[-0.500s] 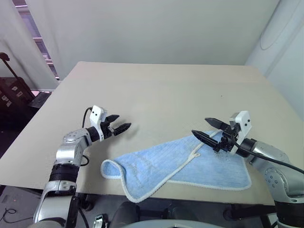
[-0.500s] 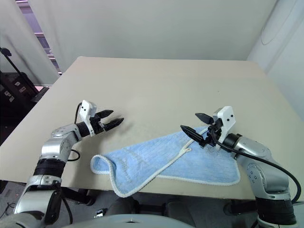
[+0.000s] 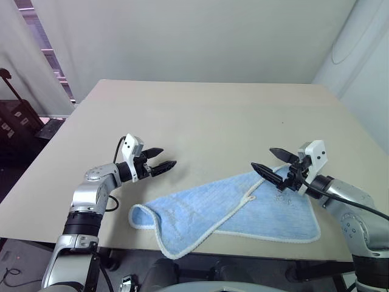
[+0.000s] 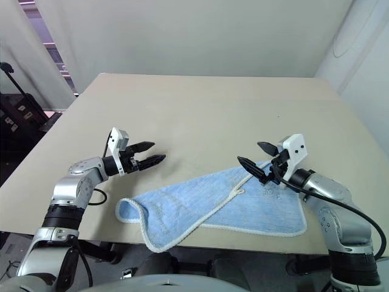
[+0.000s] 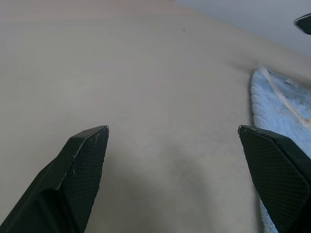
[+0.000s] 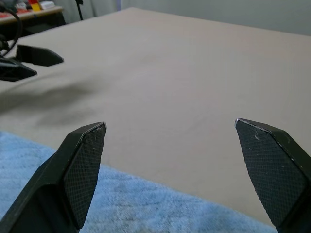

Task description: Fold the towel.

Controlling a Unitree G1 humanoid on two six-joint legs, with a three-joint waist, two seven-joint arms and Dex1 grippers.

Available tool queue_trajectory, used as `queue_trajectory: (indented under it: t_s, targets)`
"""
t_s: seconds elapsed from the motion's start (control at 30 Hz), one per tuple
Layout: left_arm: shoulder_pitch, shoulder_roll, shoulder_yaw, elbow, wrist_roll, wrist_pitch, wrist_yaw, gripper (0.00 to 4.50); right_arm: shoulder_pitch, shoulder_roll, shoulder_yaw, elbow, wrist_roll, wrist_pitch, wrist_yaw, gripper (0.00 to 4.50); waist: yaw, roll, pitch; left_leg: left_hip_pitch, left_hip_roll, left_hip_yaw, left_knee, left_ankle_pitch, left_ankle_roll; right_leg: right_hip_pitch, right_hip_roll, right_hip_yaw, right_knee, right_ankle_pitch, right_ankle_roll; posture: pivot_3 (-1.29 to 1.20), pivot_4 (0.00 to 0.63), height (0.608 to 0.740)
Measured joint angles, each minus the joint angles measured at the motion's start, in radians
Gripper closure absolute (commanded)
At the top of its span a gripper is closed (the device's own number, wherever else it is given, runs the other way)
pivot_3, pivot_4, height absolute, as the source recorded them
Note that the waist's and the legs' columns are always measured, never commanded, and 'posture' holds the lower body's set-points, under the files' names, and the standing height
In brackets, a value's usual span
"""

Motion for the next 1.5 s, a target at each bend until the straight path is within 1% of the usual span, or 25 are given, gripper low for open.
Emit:
queue_trajectory:
  t_s: [0.2, 0.3, 0.53, 0.73, 0.87, 1.0, 1.23, 1.43, 1.5]
  targets:
    - [-0.046, -0.034, -0.012, 0.045, 0.0, -0.025, -0.003, 0.0, 0.018, -0.012, -0.056, 0.021, -0.026, -0.006, -0.037, 0.05, 0.0, 0.0, 0.0, 0.0, 0.0, 0.002, 0.001, 0.0, 0.0, 0.0, 0.0, 0.002, 0.0, 0.001, 0.001, 0.0, 0.0, 0.74]
    - [-0.057, -0.034, -0.016, 0.081, 0.0, -0.033, -0.02, 0.0, 0.015, -0.046, -0.092, 0.04, -0.033, 0.002, -0.047, 0.05, -0.004, 0.0, 0.0, 0.001, 0.0, 0.002, 0.001, 0.0, 0.0, 0.0, 0.0, 0.003, 0.0, 0.001, 0.001, 0.0, 0.0, 0.74]
    - [-0.06, -0.033, -0.025, 0.097, -0.004, -0.034, -0.044, 0.0, -0.042, -0.077, -0.091, 0.267, -0.151, 0.004, -0.109, 0.05, -0.002, 0.0, 0.0, 0.001, 0.0, 0.004, 0.001, 0.0, 0.0, 0.001, 0.0, 0.004, 0.0, 0.001, 0.001, 0.0, 0.0, 0.74]
    - [-0.058, -0.029, -0.03, 0.087, -0.004, -0.022, -0.068, 0.0, -0.146, -0.079, -0.046, 0.48, -0.211, -0.032, -0.097, 0.05, -0.006, 0.001, 0.0, 0.003, 0.0, 0.007, 0.0, 0.0, 0.0, 0.001, 0.0, 0.007, 0.0, 0.001, 0.002, 0.0, 0.0, 0.74]
    - [-0.051, -0.024, -0.03, 0.073, -0.004, -0.02, -0.063, 0.0, -0.19, -0.079, 0.011, 0.617, -0.284, -0.179, -0.072, 0.05, -0.005, 0.001, 0.0, 0.004, 0.0, 0.011, -0.001, 0.0, 0.0, 0.0, 0.0, 0.011, 0.0, 0.002, 0.003, 0.0, 0.0, 0.74]
    - [-0.044, -0.016, -0.029, 0.044, -0.004, -0.017, -0.055, 0.0, -0.228, -0.072, 0.048, 0.736, -0.32, -0.25, -0.047, 0.05, -0.006, 0.001, 0.0, 0.004, 0.0, 0.017, -0.001, 0.0, 0.0, -0.001, 0.0, 0.016, 0.0, 0.003, 0.006, 0.0, 0.0, 0.74]
    - [-0.016, -0.007, -0.025, -0.003, -0.007, 0.002, -0.035, 0.0, -0.306, -0.071, 0.081, 0.866, -0.359, -0.333, -0.009, 0.05, -0.011, 0.001, 0.0, 0.006, 0.0, 0.023, 0.001, 0.0, 0.0, -0.001, 0.0, 0.023, 0.0, 0.006, 0.01, 0.0, 0.0, 0.74]
    - [0.0, 0.009, -0.024, -0.039, -0.027, 0.032, -0.039, 0.0, -0.398, -0.056, 0.109, 0.97, -0.371, -0.332, 0.038, 0.05, -0.016, 0.001, 0.0, 0.006, 0.001, 0.025, 0.002, 0.0, 0.0, -0.001, 0.0, 0.024, 0.0, 0.006, 0.01, 0.0, 0.0, 0.74]
    - [0.007, 0.008, -0.024, -0.047, -0.028, 0.032, -0.036, 0.0, -0.434, -0.055, 0.117, 1.013, -0.379, -0.323, 0.046, 0.46, -0.017, 0.001, 0.0, 0.006, 0.001, 0.025, 0.002, 0.0, 0.0, -0.001, 0.0, 0.024, 0.0, 0.006, 0.01, 0.0, 0.0, 0.74]
